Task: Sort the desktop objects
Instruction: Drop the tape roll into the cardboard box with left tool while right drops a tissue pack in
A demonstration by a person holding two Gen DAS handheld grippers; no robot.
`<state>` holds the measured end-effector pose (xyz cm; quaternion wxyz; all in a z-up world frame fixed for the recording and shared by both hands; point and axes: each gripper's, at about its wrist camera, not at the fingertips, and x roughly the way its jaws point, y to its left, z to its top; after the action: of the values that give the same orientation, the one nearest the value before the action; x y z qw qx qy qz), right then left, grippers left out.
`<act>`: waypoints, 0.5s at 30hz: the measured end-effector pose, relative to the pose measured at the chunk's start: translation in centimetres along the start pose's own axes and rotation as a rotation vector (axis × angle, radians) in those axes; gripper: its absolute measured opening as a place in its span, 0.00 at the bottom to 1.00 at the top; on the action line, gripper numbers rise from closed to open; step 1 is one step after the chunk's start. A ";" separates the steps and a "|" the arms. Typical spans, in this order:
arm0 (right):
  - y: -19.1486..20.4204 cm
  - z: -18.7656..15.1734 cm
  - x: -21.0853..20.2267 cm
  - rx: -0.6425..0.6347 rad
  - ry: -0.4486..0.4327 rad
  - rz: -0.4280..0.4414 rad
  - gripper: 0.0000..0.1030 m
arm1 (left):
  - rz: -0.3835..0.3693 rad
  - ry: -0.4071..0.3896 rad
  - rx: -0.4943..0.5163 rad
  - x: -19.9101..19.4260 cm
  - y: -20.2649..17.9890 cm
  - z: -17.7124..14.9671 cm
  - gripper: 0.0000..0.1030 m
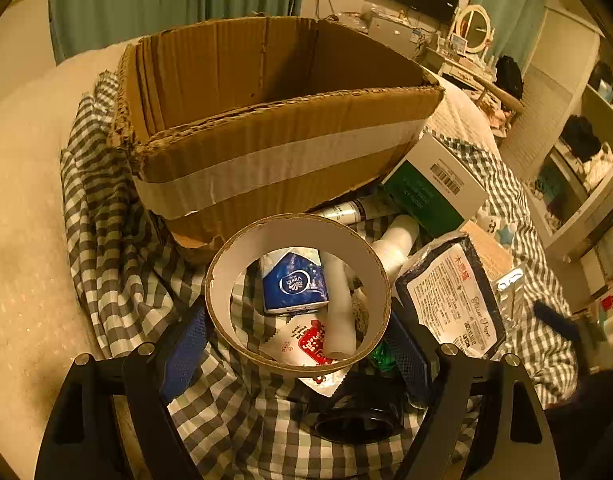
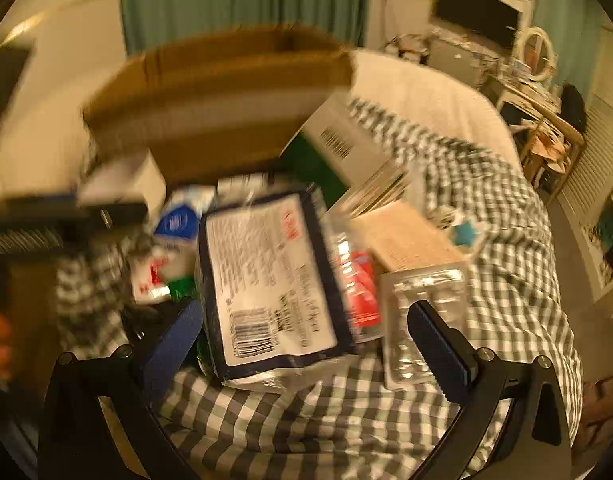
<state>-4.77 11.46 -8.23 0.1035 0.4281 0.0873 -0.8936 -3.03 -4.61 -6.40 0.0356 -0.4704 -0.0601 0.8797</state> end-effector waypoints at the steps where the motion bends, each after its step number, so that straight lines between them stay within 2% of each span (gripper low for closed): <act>1: 0.6 -0.1 1.1 -0.035 0.032 -0.012 1.00 | -0.004 0.005 -0.004 0.0 0.2 0.0 0.83; 5: 1.3 -0.8 3.3 -0.072 0.095 -0.026 1.00 | -0.022 0.027 -0.005 0.3 -0.4 -0.3 0.83; 8: 0.2 -1.2 3.6 -0.009 0.107 0.001 1.00 | -0.028 0.030 -0.002 0.5 -0.9 -0.2 0.83; 9: -0.4 -1.3 3.6 0.022 0.109 0.012 0.95 | -0.027 0.028 0.002 0.4 -1.0 -0.2 0.83; 11: -1.8 -1.5 3.0 0.089 0.095 0.018 0.75 | -0.027 0.024 0.008 0.3 -1.3 -0.3 0.83; 13: -2.9 -1.4 2.1 0.138 0.068 0.024 0.39 | -0.026 0.021 0.015 0.2 -1.6 -0.3 0.83; 15: -3.6 -1.2 1.7 0.173 0.061 0.067 0.26 | -0.022 0.017 0.018 0.3 -1.7 -0.3 0.83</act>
<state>-5.89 15.00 -10.05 0.0933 0.4651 -0.0014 -0.8803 -2.93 -2.83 -6.52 0.0501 -0.4766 -0.0571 0.8758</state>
